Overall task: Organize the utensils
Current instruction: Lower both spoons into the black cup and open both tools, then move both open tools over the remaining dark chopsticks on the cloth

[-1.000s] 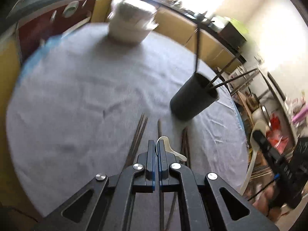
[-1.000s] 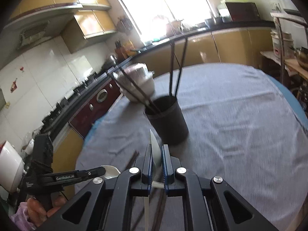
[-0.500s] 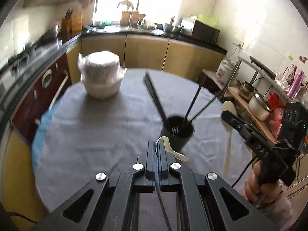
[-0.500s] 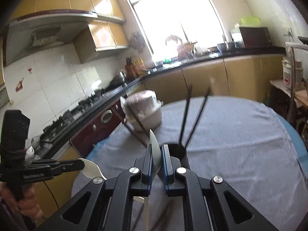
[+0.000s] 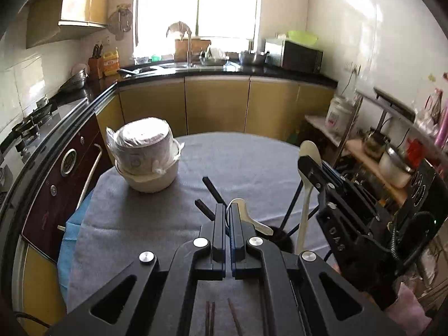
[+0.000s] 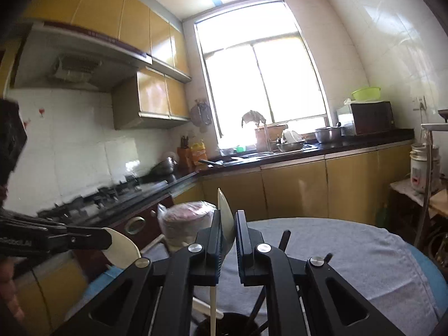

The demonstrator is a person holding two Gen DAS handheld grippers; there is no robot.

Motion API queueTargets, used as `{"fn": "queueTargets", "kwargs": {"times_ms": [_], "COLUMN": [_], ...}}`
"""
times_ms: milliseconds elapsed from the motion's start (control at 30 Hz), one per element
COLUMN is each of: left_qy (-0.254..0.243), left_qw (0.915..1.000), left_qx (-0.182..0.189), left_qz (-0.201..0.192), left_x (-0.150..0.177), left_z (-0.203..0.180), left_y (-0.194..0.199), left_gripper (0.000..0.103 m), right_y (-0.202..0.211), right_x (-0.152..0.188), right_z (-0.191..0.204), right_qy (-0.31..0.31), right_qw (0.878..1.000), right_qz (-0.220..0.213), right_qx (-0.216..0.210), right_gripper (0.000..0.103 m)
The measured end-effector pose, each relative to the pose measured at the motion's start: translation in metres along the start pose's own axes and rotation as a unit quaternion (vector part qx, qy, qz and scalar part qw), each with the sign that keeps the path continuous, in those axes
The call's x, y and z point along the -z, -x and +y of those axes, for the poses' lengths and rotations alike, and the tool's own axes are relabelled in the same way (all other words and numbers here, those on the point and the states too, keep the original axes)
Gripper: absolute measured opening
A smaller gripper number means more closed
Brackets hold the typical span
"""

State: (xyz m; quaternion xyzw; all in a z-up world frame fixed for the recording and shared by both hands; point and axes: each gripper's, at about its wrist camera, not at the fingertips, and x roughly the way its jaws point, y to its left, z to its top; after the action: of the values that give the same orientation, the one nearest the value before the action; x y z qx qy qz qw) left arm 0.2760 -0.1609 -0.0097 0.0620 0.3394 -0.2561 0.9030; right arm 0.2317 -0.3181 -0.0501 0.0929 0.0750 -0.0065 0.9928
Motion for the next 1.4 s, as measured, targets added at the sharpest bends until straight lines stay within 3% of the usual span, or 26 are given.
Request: {"fn": "queueTargets", "kwargs": {"times_ms": [233,333,633,667,733,767,833,900,1000,1100,1233,1400], "left_qy": [-0.029,-0.034,-0.032,-0.031,-0.024,-0.021,-0.020,-0.022,-0.028,-0.019,0.000,0.016], "left_qw": [0.9990,0.9985,0.9971,0.9973,0.9981,0.9985,0.9994,0.9996,0.9984,0.9967,0.9936,0.9860], "left_qx": [-0.007,0.010,0.037,0.036,0.032,0.031,0.015,-0.012,-0.049,-0.075,-0.097,-0.152], "left_qz": [0.034,0.043,0.058,0.055,0.047,0.041,0.025,0.009,-0.002,0.022,0.058,0.068], "left_x": [0.012,0.017,0.027,0.028,0.031,0.033,0.043,0.057,0.087,0.118,0.151,0.175], "left_z": [-0.008,-0.009,0.002,0.005,0.010,0.015,0.020,0.023,0.021,0.019,0.016,0.015], "left_y": [-0.025,-0.030,-0.016,-0.010,0.004,0.012,0.034,0.051,0.071,0.077,0.077,0.085], "left_gripper": [0.002,0.003,0.004,0.004,0.005,0.010,0.031,0.068,0.072,0.075,0.075,0.075], "right_y": [-0.025,-0.028,-0.011,-0.007,0.003,0.009,0.026,0.051,0.089,0.120,0.149,0.180], "right_x": [0.032,0.044,0.061,0.061,0.063,0.063,0.064,0.067,0.076,0.089,0.103,0.109], "right_z": [0.008,0.009,-0.004,-0.005,-0.008,-0.010,-0.012,-0.015,-0.015,-0.011,-0.002,0.012], "right_qy": [0.046,0.056,0.034,0.031,0.029,0.024,0.009,-0.006,-0.028,-0.043,-0.046,-0.039], "right_qw": [0.999,0.998,0.995,0.995,0.994,0.993,0.993,0.993,0.991,0.987,0.981,0.976], "right_qz": [0.020,0.032,0.093,0.097,0.105,0.112,0.116,0.114,0.125,0.150,0.183,0.209], "right_qx": [0.020,0.016,-0.006,-0.004,0.002,0.005,0.004,0.012,0.025,0.039,0.040,0.043], "right_gripper": [0.009,0.009,0.010,0.011,0.025,0.028,0.033,0.034,0.038,0.060,0.061,0.061]}}
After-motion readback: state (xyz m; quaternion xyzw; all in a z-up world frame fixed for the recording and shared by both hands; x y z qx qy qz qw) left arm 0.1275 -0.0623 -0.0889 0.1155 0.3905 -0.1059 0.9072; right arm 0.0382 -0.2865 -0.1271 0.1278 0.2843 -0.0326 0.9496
